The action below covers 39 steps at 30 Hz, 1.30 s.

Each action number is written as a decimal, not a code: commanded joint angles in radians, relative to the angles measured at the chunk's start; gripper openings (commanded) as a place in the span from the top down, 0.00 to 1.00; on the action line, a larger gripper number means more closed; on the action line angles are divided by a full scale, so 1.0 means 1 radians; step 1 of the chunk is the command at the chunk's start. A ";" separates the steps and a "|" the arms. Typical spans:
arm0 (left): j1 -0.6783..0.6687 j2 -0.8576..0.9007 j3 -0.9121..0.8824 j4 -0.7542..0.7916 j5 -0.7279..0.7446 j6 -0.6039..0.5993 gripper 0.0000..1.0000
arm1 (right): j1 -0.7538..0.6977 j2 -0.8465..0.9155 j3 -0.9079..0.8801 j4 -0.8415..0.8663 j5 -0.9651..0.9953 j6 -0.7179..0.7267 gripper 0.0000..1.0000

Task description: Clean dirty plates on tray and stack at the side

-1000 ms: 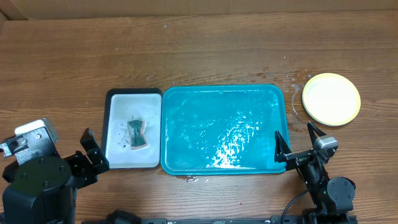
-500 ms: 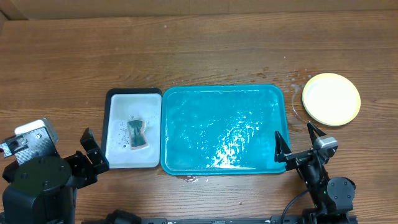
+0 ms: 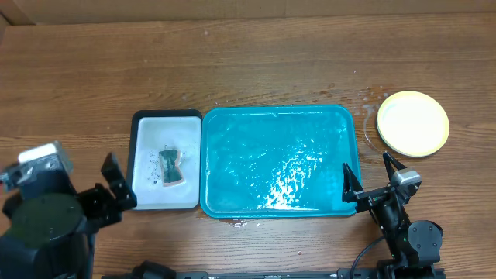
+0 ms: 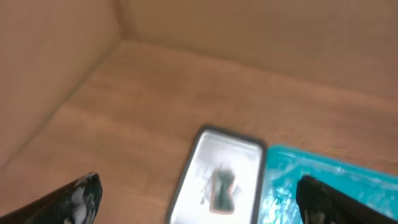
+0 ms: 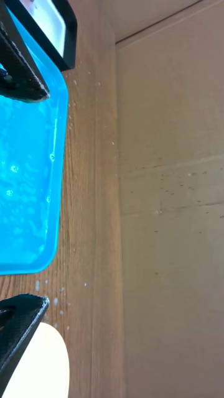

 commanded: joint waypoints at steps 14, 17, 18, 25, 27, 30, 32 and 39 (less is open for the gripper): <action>0.079 -0.373 -0.761 1.017 0.507 0.606 0.00 | 0.003 -0.012 -0.010 0.006 -0.008 -0.004 0.00; 0.099 -0.463 -0.946 1.197 0.511 0.509 0.00 | 0.003 -0.012 -0.010 0.006 -0.008 -0.004 0.00; 0.109 -0.496 -1.011 1.257 0.510 0.476 0.00 | 0.003 -0.012 -0.010 0.006 -0.008 -0.004 0.00; 0.171 -0.718 -1.388 1.488 0.512 0.290 0.00 | 0.003 -0.012 -0.010 0.006 -0.008 -0.004 0.00; 0.182 -0.750 -1.429 1.497 0.511 0.259 0.00 | 0.003 -0.012 -0.010 0.006 -0.008 -0.003 0.00; 0.204 -0.777 -1.468 1.513 0.511 0.227 0.00 | 0.003 -0.012 -0.010 0.006 -0.008 -0.004 0.00; 0.218 -0.785 -1.489 1.531 0.511 0.219 0.00 | 0.003 -0.012 -0.010 0.006 -0.008 -0.004 0.01; 0.230 -0.833 -1.543 1.556 0.512 0.212 0.00 | 0.003 -0.012 -0.010 0.006 -0.008 -0.004 0.00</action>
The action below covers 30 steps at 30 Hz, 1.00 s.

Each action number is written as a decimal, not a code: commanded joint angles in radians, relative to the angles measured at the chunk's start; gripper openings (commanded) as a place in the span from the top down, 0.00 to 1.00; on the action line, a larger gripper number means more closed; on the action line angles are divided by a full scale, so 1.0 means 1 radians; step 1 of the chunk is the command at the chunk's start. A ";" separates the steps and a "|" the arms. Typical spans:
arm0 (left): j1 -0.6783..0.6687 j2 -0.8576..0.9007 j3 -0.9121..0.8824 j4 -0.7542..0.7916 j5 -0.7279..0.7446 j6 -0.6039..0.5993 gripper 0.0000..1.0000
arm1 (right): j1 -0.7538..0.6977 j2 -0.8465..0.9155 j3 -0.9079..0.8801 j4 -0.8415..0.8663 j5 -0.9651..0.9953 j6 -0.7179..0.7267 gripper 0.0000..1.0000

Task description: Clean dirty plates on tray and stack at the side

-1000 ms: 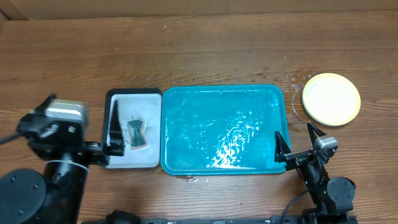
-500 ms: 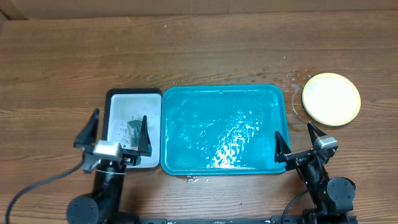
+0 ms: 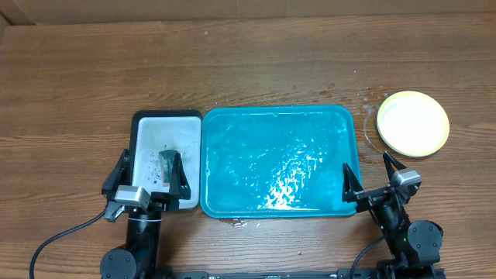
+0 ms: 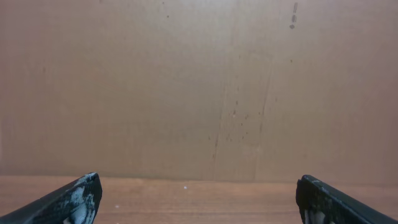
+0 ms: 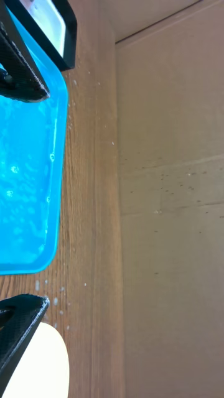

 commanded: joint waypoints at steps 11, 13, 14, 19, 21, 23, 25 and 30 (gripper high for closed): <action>0.053 -0.036 -0.131 0.139 0.020 -0.107 0.00 | 0.003 -0.011 -0.010 0.005 -0.008 -0.003 0.00; 0.055 -0.036 -0.130 0.142 0.019 -0.106 0.00 | 0.003 -0.011 -0.010 0.005 -0.008 -0.003 0.00; 0.055 -0.036 -0.130 0.142 0.020 -0.106 0.00 | 0.003 -0.011 -0.010 0.005 -0.008 -0.003 0.00; 0.055 -0.036 -0.130 0.115 0.023 -0.097 0.00 | 0.003 -0.011 -0.010 0.005 -0.008 -0.003 0.00; 0.055 -0.036 -0.130 0.082 0.023 -0.090 0.00 | 0.003 -0.011 -0.010 0.005 -0.008 -0.003 0.00; 0.055 -0.036 -0.130 0.029 0.023 -0.091 0.00 | 0.003 -0.011 -0.010 0.005 -0.008 -0.003 0.00; 0.055 -0.036 -0.130 -0.030 0.023 -0.091 0.00 | 0.003 -0.011 -0.010 0.005 -0.008 -0.003 0.00; 0.055 -0.036 -0.130 -0.151 0.019 -0.090 0.00 | 0.003 -0.011 -0.010 0.005 -0.008 -0.003 0.01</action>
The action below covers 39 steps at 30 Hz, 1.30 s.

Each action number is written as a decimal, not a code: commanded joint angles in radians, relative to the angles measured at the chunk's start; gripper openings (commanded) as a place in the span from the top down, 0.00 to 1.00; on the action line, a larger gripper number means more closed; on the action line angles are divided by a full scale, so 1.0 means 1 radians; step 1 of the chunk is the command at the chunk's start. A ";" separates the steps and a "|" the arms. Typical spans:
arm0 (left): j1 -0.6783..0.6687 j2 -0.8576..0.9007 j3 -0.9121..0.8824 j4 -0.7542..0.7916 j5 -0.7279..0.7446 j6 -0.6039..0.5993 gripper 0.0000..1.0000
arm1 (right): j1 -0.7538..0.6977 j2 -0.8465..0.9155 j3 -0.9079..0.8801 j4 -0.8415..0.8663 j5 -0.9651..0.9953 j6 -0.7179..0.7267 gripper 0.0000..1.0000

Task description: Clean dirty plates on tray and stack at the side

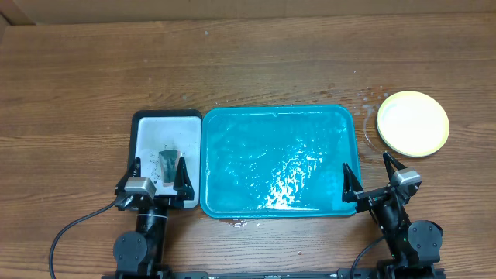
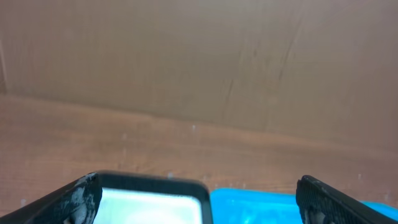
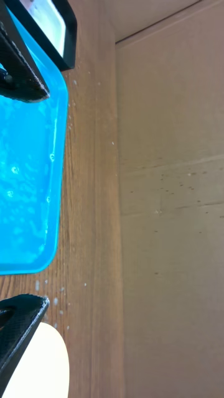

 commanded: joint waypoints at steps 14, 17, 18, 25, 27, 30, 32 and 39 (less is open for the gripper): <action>0.006 -0.012 -0.004 -0.135 0.004 0.069 0.00 | 0.003 -0.011 -0.010 0.005 -0.008 -0.003 0.00; 0.006 -0.011 -0.004 -0.135 0.004 0.069 0.00 | 0.003 -0.011 -0.010 0.005 -0.008 -0.003 0.00; 0.006 -0.011 -0.004 -0.135 0.004 0.069 0.00 | 0.003 -0.011 -0.010 0.005 -0.008 -0.003 0.00; 0.006 -0.011 -0.004 -0.135 0.004 0.069 0.00 | 0.003 -0.011 -0.010 0.005 -0.008 -0.003 0.00; 0.006 -0.011 -0.004 -0.135 0.004 0.069 0.00 | 0.003 -0.011 -0.010 0.005 -0.008 -0.003 0.00; 0.006 -0.011 -0.004 -0.135 0.004 0.069 0.00 | 0.003 -0.011 -0.010 0.005 -0.008 -0.003 0.00; 0.006 -0.011 -0.004 -0.135 0.004 0.069 0.00 | 0.003 -0.011 -0.010 0.005 -0.008 -0.003 0.00; 0.006 -0.011 -0.004 -0.135 0.004 0.069 0.00 | 0.003 -0.011 -0.010 0.005 -0.008 -0.003 0.00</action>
